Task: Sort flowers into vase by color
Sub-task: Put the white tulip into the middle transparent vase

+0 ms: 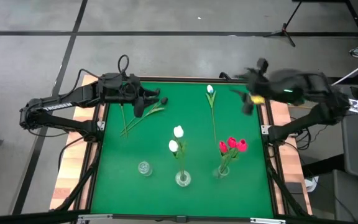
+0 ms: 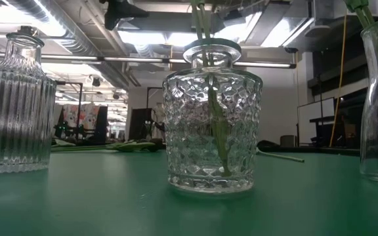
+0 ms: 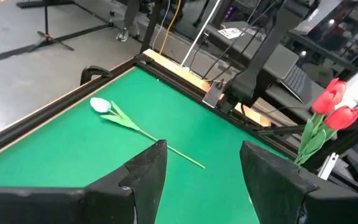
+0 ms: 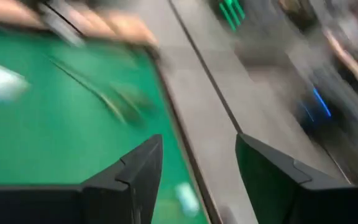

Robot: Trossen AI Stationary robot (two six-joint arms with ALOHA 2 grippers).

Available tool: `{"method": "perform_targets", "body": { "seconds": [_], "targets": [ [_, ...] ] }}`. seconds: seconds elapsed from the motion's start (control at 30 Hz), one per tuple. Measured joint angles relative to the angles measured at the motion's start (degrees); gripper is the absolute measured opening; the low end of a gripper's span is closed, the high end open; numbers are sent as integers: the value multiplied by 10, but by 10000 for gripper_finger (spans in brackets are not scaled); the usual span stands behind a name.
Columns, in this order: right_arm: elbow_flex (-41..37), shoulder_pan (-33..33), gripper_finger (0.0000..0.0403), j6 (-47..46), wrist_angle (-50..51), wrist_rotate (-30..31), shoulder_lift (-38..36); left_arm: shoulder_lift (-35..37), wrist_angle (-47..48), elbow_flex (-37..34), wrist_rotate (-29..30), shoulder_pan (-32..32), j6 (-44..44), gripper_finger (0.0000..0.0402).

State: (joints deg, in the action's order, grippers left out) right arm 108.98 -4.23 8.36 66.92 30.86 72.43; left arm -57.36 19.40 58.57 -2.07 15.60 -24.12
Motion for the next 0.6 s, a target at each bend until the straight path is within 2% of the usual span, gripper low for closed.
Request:
{"method": "perform_targets", "body": {
  "seconds": [0.1,0.17,0.27,0.37,0.43,0.53,0.6],
  "targets": [
    [-101,-20,204,110,-179,-122,-74,0,1,0,0,0,4,200],
    [-176,-17,204,139,-279,-156,-120,0,1,0,0,3,5,200],
    [-299,-3,204,131,-319,-121,-188,0,0,0,0,7,5,200],
    [-419,23,204,77,-355,-91,-247,0,1,0,0,7,4,200],
    [-492,40,205,38,-419,-93,-277,0,1,0,2,7,7,200],
    [-586,64,205,6,-472,-88,-324,0,1,0,16,7,9,200],
    [-636,79,205,-45,-483,-49,-351,0,1,0,27,7,9,200]
  ]
}}
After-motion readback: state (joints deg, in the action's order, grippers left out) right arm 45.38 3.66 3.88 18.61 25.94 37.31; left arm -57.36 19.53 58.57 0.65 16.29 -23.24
